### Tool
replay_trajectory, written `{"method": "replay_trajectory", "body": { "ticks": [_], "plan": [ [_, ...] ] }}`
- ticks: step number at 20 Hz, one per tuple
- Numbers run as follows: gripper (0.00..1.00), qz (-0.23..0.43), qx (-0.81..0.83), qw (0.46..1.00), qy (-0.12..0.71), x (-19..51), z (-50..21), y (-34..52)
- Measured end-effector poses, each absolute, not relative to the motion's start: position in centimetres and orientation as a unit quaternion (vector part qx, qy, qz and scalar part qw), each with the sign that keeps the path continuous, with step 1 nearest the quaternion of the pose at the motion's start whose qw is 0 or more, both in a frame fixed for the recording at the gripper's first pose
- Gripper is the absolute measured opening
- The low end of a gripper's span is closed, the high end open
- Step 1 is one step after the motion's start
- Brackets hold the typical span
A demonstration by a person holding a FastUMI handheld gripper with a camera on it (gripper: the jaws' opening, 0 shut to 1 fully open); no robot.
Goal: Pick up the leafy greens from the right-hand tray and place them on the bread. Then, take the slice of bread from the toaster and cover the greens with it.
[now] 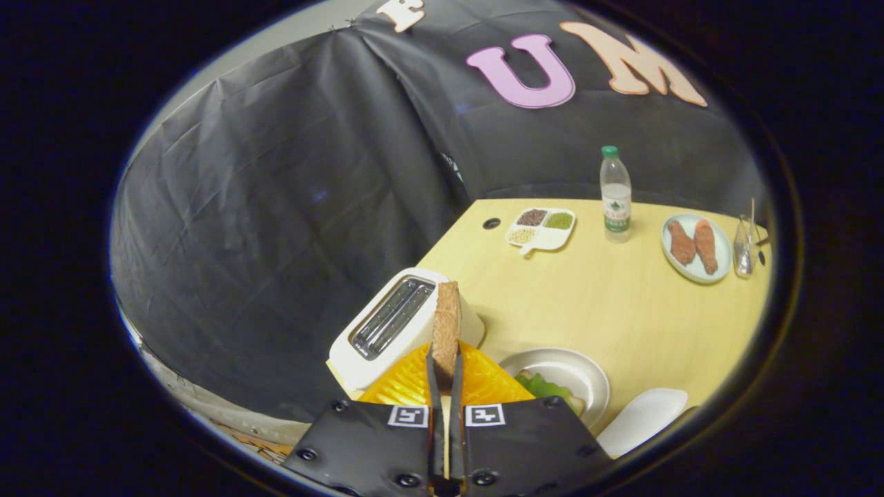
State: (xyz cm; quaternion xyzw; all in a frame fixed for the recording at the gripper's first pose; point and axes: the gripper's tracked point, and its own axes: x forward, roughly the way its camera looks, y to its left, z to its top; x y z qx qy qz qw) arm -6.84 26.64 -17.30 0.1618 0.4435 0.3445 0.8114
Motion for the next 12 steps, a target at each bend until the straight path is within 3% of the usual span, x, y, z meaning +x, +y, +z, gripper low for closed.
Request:
{"method": "replay_trajectory", "body": {
  "ticks": [12],
  "plan": [
    [0.06,0.302,0.202,0.787,0.498,-9.8,-24.9,23.6]
  ]
}}
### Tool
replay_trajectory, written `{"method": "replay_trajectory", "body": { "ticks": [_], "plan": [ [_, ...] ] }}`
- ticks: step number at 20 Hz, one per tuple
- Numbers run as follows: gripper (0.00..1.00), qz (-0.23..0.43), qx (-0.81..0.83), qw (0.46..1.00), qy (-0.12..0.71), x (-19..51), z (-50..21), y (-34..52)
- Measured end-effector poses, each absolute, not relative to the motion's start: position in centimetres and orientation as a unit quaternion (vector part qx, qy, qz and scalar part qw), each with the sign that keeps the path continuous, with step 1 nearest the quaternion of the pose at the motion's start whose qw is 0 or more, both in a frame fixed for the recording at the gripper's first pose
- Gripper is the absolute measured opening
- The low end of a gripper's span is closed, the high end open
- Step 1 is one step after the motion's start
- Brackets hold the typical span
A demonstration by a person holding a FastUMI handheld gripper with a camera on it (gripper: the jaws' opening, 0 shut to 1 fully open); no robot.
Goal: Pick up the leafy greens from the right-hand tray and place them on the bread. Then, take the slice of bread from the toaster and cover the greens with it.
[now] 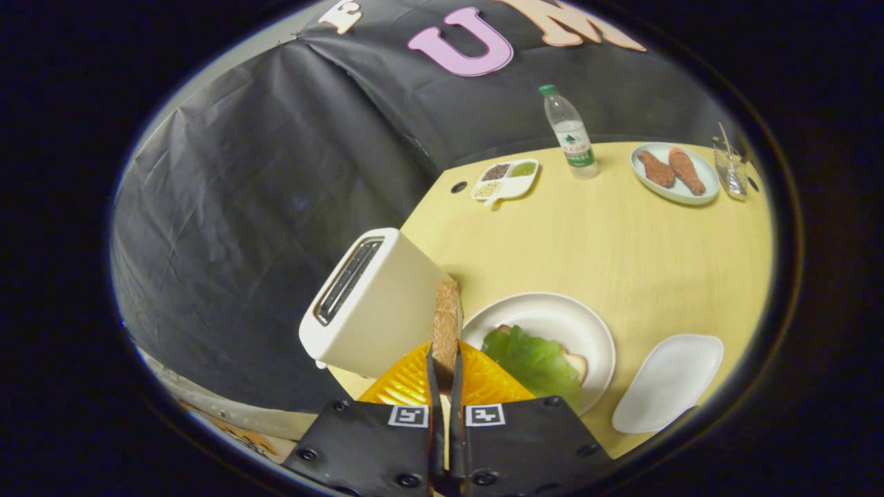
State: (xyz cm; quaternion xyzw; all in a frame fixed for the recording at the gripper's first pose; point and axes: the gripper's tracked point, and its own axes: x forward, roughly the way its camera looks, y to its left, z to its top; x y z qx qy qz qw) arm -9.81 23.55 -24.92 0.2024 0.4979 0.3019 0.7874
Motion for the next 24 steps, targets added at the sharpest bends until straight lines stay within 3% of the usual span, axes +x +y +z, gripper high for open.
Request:
{"method": "replay_trajectory", "body": {
  "ticks": [11,16,17,24],
  "plan": [
    [0.06,0.238,0.228,0.781,0.531,-10.5,-30.3,19.8],
    [0.11,0.227,0.208,0.782,0.542,-11.3,-31.5,18.5],
    [0.28,0.225,0.198,0.784,0.544,-11.4,-32.1,18.2],
    [0.70,0.223,0.180,0.792,0.539,-11.3,-32.4,16.7]
  ]
}}
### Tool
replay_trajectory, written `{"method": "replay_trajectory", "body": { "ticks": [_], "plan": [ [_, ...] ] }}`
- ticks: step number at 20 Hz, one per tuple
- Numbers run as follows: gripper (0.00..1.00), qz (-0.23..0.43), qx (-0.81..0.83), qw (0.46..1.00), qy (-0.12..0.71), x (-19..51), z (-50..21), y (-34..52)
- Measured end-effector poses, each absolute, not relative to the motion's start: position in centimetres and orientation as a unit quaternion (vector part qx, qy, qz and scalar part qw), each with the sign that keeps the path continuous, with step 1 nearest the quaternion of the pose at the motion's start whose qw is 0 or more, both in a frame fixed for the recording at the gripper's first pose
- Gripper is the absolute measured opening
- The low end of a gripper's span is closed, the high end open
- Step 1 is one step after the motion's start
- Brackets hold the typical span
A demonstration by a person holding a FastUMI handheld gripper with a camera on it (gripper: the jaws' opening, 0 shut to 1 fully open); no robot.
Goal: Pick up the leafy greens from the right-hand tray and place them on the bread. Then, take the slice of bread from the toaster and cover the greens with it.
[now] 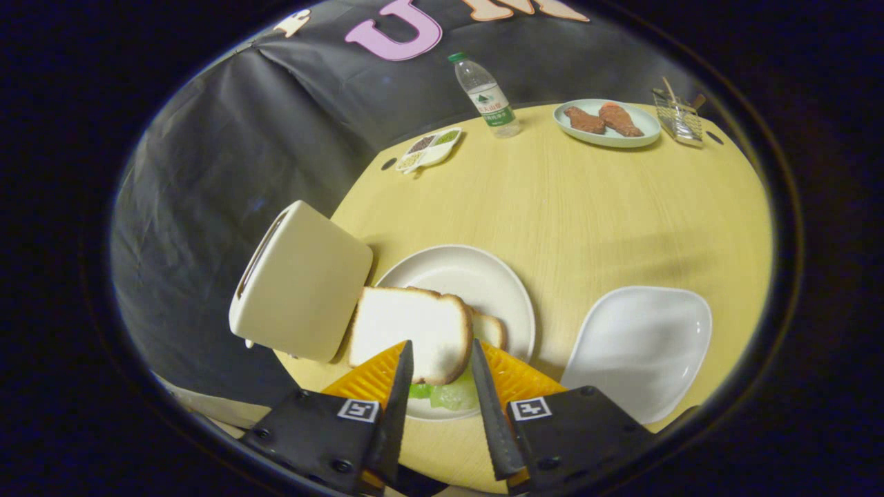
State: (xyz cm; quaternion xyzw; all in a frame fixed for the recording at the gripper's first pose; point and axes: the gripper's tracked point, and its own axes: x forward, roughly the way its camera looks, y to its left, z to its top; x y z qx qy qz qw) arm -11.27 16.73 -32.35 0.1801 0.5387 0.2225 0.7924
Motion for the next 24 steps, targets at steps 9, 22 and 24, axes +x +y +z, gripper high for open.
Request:
{"method": "replay_trajectory", "body": {
  "ticks": [9,22,24],
  "plan": [
    [1.00,0.234,0.176,0.841,0.456,-9.1,-27.3,14.2],
    [1.00,0.088,0.084,0.981,0.150,-1.7,-8.3,0.3],
    [1.00,0.068,0.063,0.987,0.128,-1.4,-6.5,-1.7]
  ]
}}
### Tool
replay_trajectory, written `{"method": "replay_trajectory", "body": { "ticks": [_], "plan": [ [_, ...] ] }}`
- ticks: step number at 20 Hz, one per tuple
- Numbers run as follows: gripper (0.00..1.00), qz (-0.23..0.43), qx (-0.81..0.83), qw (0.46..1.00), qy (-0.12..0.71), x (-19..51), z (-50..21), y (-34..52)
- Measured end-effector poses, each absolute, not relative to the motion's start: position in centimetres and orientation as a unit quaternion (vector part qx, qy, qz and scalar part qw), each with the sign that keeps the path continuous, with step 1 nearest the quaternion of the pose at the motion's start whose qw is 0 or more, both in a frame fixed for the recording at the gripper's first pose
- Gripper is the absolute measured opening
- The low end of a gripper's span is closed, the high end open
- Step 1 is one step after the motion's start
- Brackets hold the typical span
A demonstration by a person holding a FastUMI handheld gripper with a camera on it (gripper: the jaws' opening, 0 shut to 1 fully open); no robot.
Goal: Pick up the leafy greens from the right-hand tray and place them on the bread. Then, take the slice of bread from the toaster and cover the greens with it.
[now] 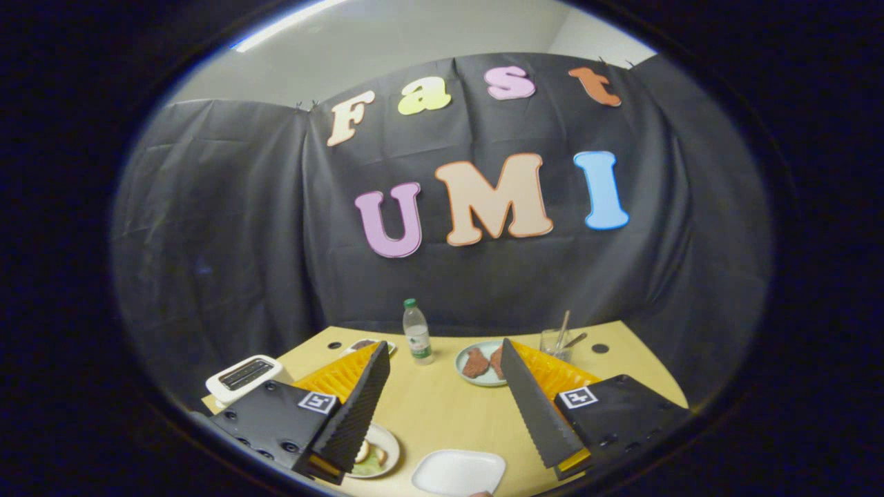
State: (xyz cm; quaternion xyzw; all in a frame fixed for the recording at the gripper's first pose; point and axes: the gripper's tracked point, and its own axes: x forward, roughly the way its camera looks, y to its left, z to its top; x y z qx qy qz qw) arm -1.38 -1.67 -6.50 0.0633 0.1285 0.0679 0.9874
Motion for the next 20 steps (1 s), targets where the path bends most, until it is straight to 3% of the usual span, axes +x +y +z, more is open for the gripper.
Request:
{"method": "replay_trajectory", "body": {
  "ticks": [20],
  "plan": [
    [1.00,-0.007,0.004,0.999,0.043,-2.4,-1.6,-5.0]
  ]
}}
